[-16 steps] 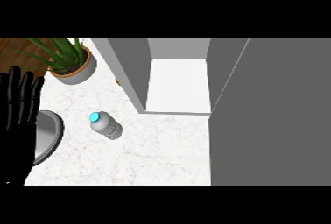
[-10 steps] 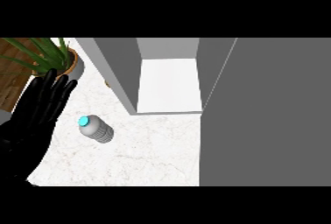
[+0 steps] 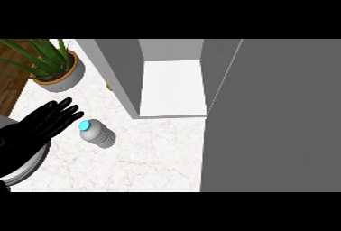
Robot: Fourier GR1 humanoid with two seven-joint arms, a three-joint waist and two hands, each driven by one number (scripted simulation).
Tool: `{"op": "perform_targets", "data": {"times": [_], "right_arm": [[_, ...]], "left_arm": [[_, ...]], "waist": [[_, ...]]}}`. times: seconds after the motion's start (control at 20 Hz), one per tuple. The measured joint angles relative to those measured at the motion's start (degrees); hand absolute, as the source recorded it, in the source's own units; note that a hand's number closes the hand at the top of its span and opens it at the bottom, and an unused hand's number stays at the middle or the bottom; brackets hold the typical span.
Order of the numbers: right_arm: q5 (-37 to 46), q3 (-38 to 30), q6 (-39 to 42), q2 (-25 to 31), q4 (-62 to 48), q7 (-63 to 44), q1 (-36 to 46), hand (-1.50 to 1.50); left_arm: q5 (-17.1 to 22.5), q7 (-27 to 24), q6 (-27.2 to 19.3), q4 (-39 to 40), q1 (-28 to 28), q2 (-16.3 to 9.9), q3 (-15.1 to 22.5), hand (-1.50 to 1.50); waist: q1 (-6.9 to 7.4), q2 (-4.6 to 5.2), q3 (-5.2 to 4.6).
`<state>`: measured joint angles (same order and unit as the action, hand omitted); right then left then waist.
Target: Pick up the bottled water, place it into the cabinet and close the cabinet
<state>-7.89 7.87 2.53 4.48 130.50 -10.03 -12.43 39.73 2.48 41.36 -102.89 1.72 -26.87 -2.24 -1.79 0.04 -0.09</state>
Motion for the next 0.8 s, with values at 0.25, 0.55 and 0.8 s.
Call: {"op": "perform_targets", "data": {"times": [0.25, 0.55, 0.8], "right_arm": [[0.26, 2.83, -0.25, 0.12, 8.78, -3.72, -7.86, -1.5], [1.38, 4.59, 1.46, 0.45, 10.82, -1.62, -14.95, -1.5], [2.61, 6.73, 2.62, -0.09, 11.33, 1.57, -19.72, -1.5]], "left_arm": [[8.41, 1.83, 7.66, 6.98, 1.38, -6.69, -4.06, -1.5], [8.42, 3.01, 11.65, 11.63, 2.6, -7.67, -6.14, -1.5], [4.64, 2.14, 12.76, 15.08, 3.9, -5.49, -8.06, -1.5]], "waist": [[0.66, -0.13, 0.05], [0.97, -0.16, 0.07], [0.99, -0.17, 0.08]]}}
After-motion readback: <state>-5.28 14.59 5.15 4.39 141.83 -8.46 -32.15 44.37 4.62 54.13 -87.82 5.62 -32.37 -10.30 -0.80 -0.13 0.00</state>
